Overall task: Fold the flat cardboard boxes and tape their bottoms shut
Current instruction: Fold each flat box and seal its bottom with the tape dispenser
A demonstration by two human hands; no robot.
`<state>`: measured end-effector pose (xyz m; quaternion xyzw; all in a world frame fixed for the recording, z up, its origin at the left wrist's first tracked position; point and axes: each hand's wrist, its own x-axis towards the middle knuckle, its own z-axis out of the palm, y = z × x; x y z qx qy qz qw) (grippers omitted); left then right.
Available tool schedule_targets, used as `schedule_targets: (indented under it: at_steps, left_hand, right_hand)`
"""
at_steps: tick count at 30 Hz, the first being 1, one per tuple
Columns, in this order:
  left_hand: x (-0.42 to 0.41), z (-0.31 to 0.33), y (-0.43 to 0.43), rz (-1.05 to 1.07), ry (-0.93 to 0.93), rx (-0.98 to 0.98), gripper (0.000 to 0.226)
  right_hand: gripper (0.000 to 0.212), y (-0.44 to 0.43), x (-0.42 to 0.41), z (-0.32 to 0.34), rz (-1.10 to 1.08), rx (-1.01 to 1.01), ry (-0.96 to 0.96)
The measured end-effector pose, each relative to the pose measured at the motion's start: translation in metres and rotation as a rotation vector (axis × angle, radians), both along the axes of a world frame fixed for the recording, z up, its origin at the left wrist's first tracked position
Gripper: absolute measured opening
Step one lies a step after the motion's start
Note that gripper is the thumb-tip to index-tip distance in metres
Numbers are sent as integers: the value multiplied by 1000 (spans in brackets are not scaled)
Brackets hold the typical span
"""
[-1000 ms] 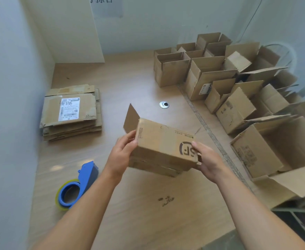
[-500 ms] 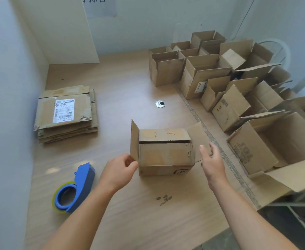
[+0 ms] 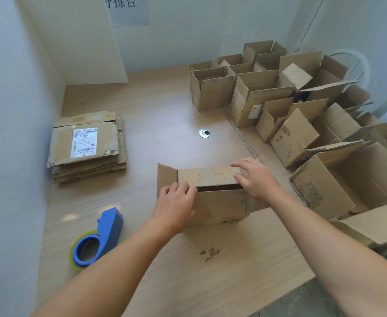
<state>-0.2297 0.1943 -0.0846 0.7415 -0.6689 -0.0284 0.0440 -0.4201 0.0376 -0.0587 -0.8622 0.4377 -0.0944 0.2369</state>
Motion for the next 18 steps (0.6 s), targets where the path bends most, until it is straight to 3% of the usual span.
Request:
schedule_targets:
  at_steps: [3,6,9,11,13,15,18]
  left_hand:
    - [10,-14,17,-179,18,-283,33]
    - [20,-26,37,-382,12,-322,35]
    - [25,-26,51,-467,-19,-71,30]
    - [22,-17,48,-411,63,203,56]
    - [19,-5,39,-274,189,349,76]
    - [18,-2,27,-185,246,386,73]
    - [20,-7,15,-176,113,497,81]
  right_hand:
    - [39,-12,-1,4,73,119,57]
    - [56,-21,-2,-5,179,134,232]
    - [68,-23,5,-17,208,75,427]
    - [59,-23,12,-25,198,11,473]
    - [40,-28,18,-29,137,24,347]
    - [28,-36,22,-29,-6,88,135]
    - [24,-51,30,-25,-199,109,-23]
